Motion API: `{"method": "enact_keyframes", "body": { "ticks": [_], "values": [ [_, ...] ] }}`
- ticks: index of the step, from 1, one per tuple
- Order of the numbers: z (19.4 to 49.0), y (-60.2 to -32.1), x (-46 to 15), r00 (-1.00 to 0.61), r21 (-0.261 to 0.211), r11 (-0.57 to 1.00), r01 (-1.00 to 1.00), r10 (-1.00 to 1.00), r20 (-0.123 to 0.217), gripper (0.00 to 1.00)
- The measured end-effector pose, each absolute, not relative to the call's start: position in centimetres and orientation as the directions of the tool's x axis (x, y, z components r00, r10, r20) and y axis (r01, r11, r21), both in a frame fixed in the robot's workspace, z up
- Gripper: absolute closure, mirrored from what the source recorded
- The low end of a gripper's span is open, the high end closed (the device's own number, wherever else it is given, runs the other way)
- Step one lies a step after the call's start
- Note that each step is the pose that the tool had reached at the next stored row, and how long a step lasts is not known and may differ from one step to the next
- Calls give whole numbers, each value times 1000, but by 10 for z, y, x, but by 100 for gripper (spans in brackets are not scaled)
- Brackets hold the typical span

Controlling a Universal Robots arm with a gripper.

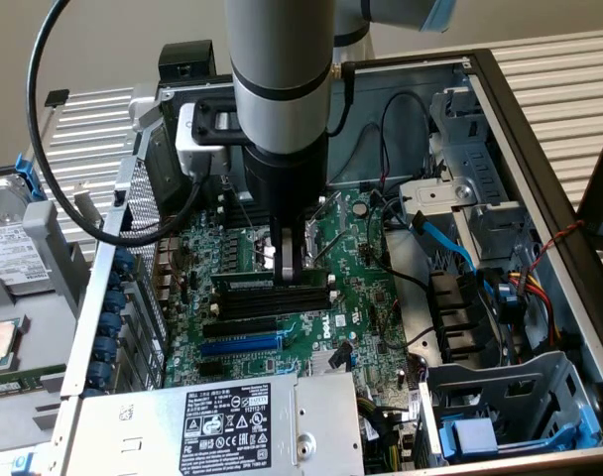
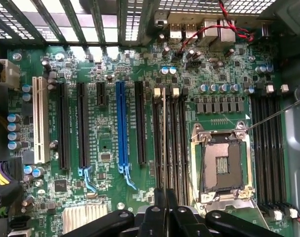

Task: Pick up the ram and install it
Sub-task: 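Insert the ram into the slot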

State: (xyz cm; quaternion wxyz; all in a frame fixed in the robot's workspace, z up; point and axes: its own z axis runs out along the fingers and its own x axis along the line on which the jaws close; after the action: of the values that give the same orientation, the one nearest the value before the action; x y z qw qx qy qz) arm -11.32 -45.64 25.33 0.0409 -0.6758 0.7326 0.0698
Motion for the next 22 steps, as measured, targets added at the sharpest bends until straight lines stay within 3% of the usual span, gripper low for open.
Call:
{"method": "enact_keyframes", "body": {
  "ticks": [22],
  "values": [
    [249, -454, -106, -51, 47, 44, -998, -987, -154, 88]
  ]
}}
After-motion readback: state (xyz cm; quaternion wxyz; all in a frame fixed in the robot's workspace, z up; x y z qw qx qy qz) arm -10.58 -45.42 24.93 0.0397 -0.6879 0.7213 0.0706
